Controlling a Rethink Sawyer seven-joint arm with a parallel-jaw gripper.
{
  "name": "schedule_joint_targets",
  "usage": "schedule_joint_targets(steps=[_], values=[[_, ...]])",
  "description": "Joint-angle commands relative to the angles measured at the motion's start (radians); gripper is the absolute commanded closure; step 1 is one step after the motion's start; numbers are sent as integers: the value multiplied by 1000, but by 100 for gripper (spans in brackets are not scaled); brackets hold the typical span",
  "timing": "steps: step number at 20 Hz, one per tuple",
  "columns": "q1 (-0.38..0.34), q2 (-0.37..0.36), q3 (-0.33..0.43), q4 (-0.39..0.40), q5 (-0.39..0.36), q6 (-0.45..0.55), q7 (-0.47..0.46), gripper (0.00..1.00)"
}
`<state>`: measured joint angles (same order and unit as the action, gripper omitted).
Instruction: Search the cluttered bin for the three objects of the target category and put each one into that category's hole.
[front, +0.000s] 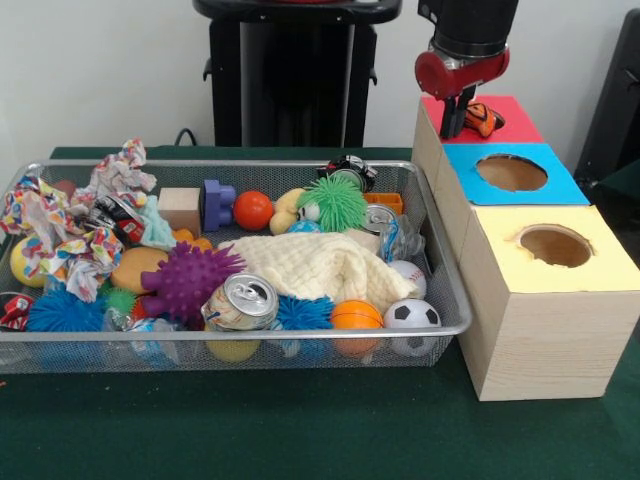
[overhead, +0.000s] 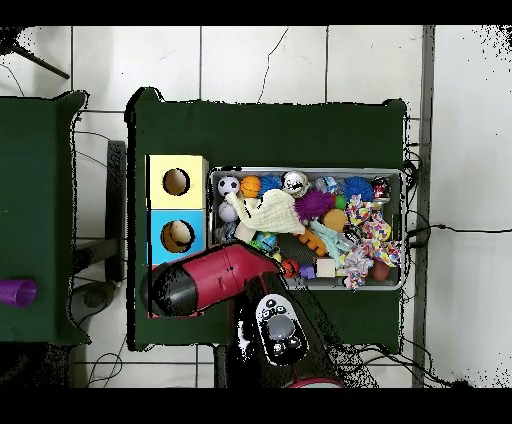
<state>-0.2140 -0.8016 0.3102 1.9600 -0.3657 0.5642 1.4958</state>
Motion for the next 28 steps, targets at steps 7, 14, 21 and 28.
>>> schedule_joint_targets(steps=[7, 14, 21, 28], values=[[34, -83, 18, 173, 62, -41, 162, 100], [55, -130, 8, 231, 105, -46, 181, 100], [76, -113, -12, 231, 110, -79, 186, 100], [81, -100, -17, 209, 105, -75, 174, 100]])
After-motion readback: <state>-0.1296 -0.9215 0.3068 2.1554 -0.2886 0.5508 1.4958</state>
